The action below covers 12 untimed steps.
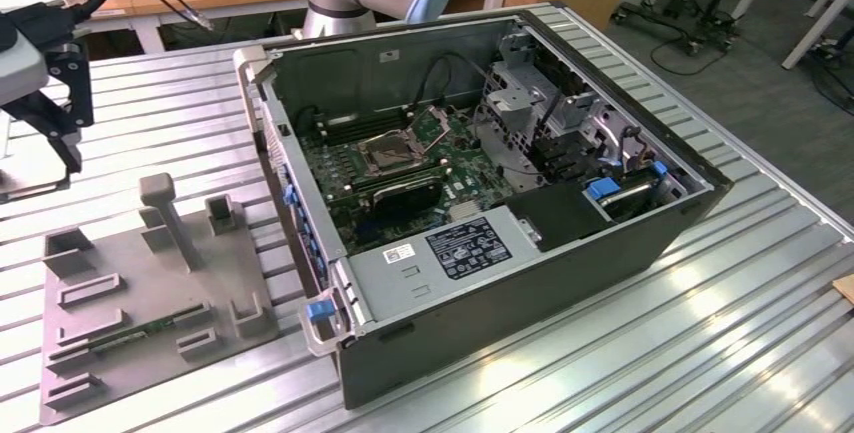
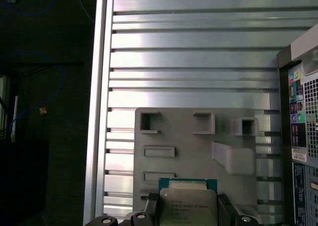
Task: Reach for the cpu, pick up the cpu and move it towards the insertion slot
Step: 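Pick up the cpu and move it towards the insertion slot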
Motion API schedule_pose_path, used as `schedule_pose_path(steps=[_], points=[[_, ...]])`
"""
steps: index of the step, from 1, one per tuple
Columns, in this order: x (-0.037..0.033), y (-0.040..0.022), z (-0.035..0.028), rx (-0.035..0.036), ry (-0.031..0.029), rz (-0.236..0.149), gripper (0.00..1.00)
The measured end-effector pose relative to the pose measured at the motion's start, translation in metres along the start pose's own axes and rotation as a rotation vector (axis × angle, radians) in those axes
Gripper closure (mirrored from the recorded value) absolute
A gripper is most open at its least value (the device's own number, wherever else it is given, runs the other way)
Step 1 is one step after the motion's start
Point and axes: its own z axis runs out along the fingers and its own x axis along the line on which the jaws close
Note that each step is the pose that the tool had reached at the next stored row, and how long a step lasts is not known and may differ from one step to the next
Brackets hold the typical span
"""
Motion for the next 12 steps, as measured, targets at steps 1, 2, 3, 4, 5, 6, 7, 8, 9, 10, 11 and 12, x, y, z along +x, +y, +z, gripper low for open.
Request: schedule_pose_path(steps=[1, 2, 3, 4, 5, 6, 7, 8, 9, 10, 11, 12], points=[[-0.0009, 0.0, 0.0, 0.0001, 0.0, 0.0, 0.46], [-0.0019, 0.0, 0.0, 0.0, 0.0, 0.0, 0.46], [-0.003, 0.0, 0.0, 0.0, 0.0, 0.0, 0.46], [-0.0041, -0.0001, 0.0, 0.0, 0.0, 0.0, 0.46], [-0.0052, -0.0001, 0.0, 0.0, 0.0, 0.0, 0.46], [-0.0063, -0.0001, 0.0, 0.0, 0.0, 0.0, 0.46], [-0.0073, -0.0001, 0.0, 0.0, -0.0001, 0.0, 0.46], [-0.0085, -0.0001, 0.0, 0.0, 0.0, 0.0, 0.46], [-0.0096, -0.0001, -0.0001, 0.0, 0.0, 0.0, 0.46], [-0.0109, -0.0001, 0.0, 0.0, 0.0, 0.0, 0.46], [-0.0121, -0.0001, 0.0, 0.0, -0.0001, 0.0, 0.46], [-0.0133, -0.0002, -0.0001, 0.0, 0.0, 0.0, 0.46]])
